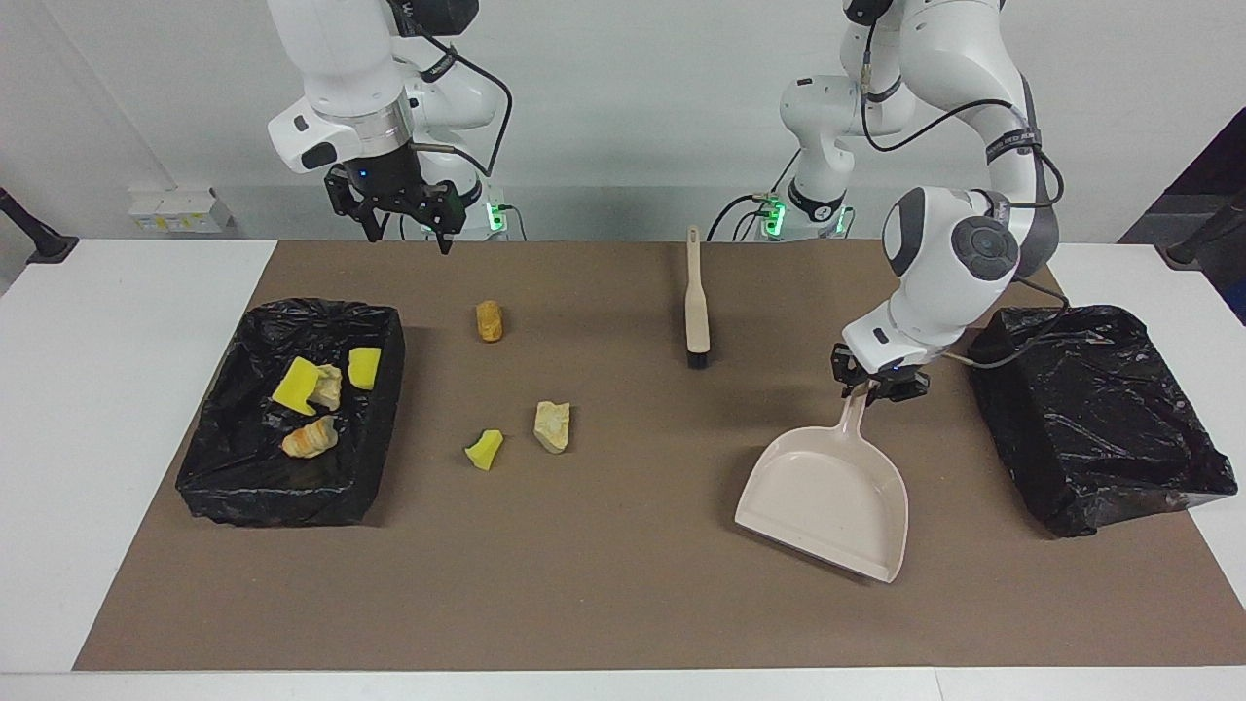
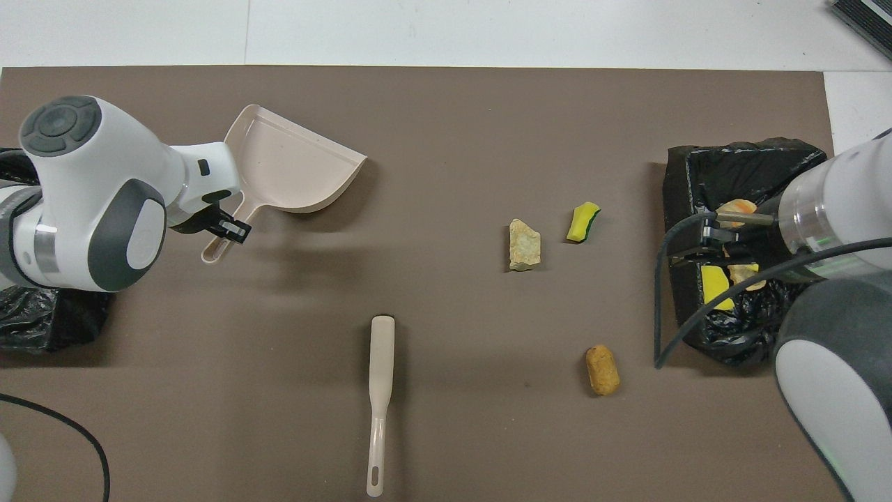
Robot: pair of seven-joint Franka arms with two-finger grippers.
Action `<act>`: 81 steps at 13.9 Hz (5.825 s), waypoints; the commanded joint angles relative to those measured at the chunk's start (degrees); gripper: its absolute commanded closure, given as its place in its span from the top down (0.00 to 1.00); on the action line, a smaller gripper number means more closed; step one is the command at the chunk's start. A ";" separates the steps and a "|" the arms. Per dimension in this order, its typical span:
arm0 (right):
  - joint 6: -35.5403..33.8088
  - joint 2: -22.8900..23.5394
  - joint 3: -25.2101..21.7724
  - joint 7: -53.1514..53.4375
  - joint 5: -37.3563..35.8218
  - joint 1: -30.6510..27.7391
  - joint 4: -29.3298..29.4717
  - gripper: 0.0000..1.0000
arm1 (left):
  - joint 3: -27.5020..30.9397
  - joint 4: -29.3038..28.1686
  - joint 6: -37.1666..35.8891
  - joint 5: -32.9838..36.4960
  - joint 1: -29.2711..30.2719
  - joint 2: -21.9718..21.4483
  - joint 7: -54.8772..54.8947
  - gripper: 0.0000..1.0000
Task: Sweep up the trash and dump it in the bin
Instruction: 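Pull the dustpan toward the left gripper while the right gripper reaches the brush, then grasp the brush handle with the right gripper and lift it, then move the brush behind the scraps while the left gripper positions the dustpan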
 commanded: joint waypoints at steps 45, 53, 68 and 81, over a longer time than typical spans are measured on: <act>51.77 8.10 1.24 41.66 10.11 47.02 -35.69 0.43 | -0.53 -11.94 9.19 10.75 5.47 -5.12 62.51 0.00; 52.56 8.72 0.80 39.82 9.76 45.44 -35.69 0.00 | -0.53 -11.15 9.28 10.57 5.56 -4.77 61.72 0.00; 39.54 0.00 0.89 12.36 -0.08 14.35 -33.24 0.00 | -1.32 -12.46 3.40 10.40 -9.63 -8.53 32.39 0.00; 34.63 9.50 1.33 -7.12 -10.28 2.26 -28.65 0.00 | -1.58 -18.71 6.02 9.96 -13.33 -12.06 22.09 0.00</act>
